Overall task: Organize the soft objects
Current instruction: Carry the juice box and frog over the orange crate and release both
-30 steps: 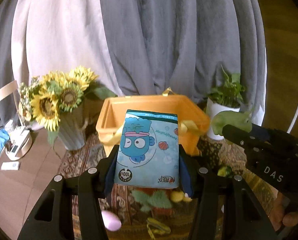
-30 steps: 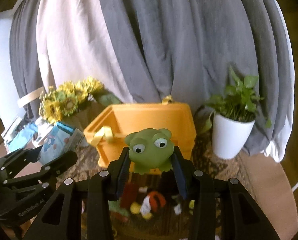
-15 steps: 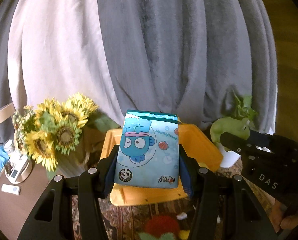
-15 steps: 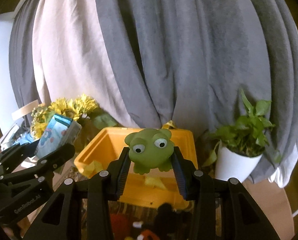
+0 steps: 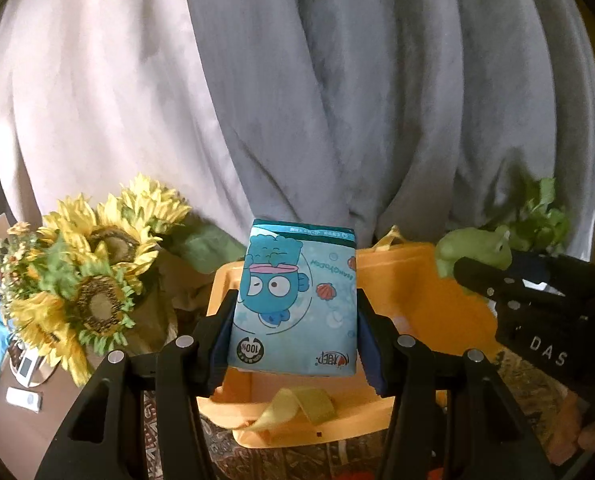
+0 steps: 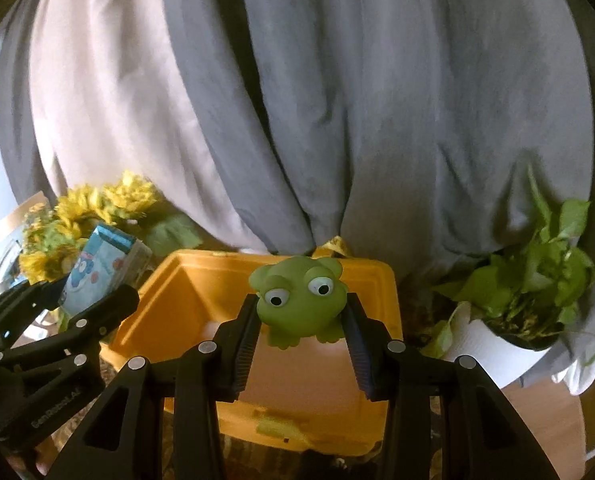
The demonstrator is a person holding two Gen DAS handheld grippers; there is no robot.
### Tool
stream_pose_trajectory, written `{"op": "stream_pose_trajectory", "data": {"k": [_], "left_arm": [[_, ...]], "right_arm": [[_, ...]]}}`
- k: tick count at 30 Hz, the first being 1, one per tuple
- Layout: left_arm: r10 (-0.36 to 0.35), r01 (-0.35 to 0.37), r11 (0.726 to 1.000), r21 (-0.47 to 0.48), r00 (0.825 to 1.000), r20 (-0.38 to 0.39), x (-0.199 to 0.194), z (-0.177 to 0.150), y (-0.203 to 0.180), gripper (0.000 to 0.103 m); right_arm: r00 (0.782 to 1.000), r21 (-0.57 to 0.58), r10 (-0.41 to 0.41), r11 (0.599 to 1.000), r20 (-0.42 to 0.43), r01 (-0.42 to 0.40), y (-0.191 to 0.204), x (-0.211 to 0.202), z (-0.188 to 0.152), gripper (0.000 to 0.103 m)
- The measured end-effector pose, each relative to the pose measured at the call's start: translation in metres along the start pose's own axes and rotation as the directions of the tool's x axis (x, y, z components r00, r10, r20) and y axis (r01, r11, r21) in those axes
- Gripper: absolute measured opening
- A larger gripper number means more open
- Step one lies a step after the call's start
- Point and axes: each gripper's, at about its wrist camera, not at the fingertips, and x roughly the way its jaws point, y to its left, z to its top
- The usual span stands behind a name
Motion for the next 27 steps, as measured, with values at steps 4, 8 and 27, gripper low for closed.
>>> {"op": "stream_pose_trajectory", "data": {"k": [4,8,27], "left_arm": [[-0.006,0.006,1.0,0.002,0.997,-0.071,0.025,0.001,0.0,0.053],[-0.013,0.013,1.0,-0.003,0.99,-0.141,0.047,0.001,0.0,0.053],[-0.033,0.038,0.999,0.011,0.953,-0.301,0.079,-0.005,-0.008,0.075]], "right_arm": [[0.998,0.008,0.006,1.0,-0.067,-0.006,-0.006,0.027,-0.001,0.043],[0.991,0.024,0.017,1.0,-0.131,-0.014,-0.009,0.048,-0.004,0.043],[0.964,0.085,0.058,0.996,-0.261,-0.037,-0.028,0.072,-0.007,0.058]]}}
